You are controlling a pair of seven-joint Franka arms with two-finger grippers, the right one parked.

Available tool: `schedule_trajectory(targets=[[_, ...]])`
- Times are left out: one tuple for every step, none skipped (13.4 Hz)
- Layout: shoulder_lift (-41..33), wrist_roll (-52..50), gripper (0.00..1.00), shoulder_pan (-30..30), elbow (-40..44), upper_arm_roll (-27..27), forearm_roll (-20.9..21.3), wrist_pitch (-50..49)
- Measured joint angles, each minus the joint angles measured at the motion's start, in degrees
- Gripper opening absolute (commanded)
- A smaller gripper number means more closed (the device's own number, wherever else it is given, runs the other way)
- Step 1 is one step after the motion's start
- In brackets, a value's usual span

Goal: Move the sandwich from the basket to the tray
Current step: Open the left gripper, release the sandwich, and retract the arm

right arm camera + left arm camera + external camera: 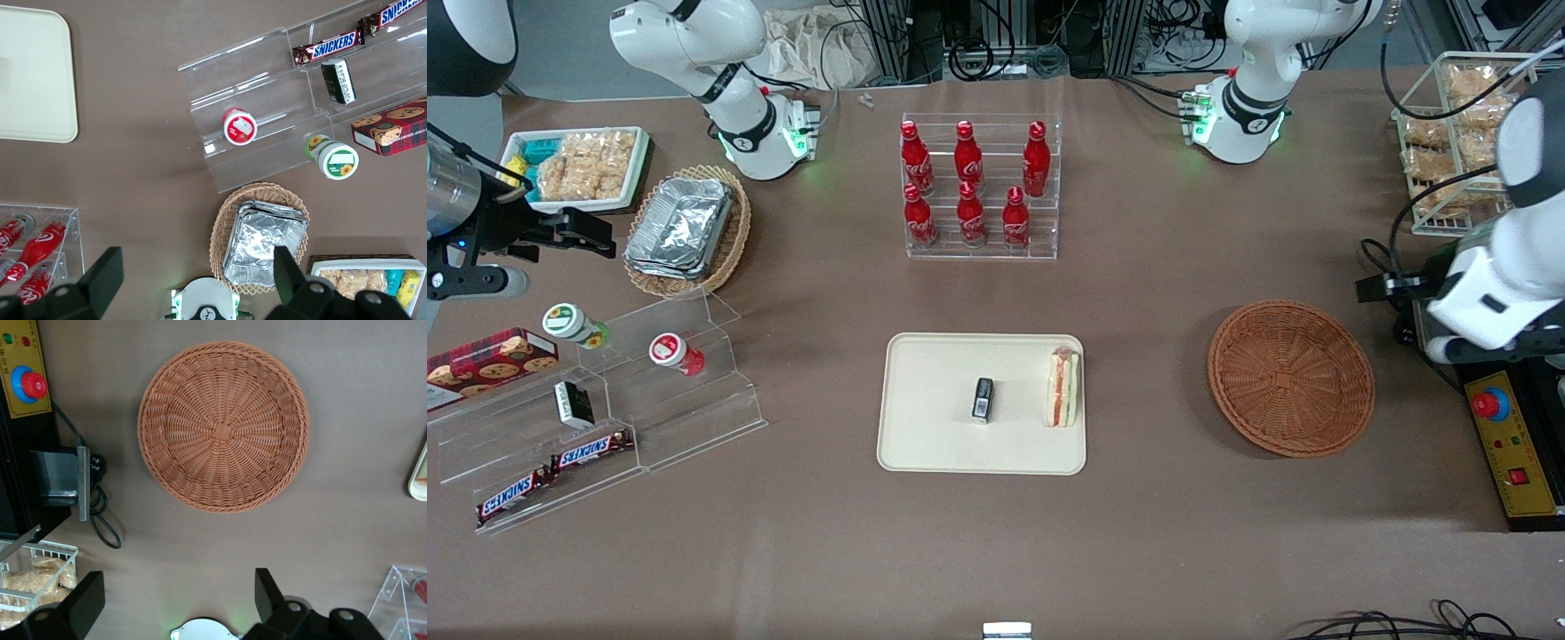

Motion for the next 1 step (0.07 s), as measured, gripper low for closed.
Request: schedule_trajectory(targets=[[-0.3, 1.2, 1.0, -2.0, 0.0, 3.3, -0.9, -0.1]])
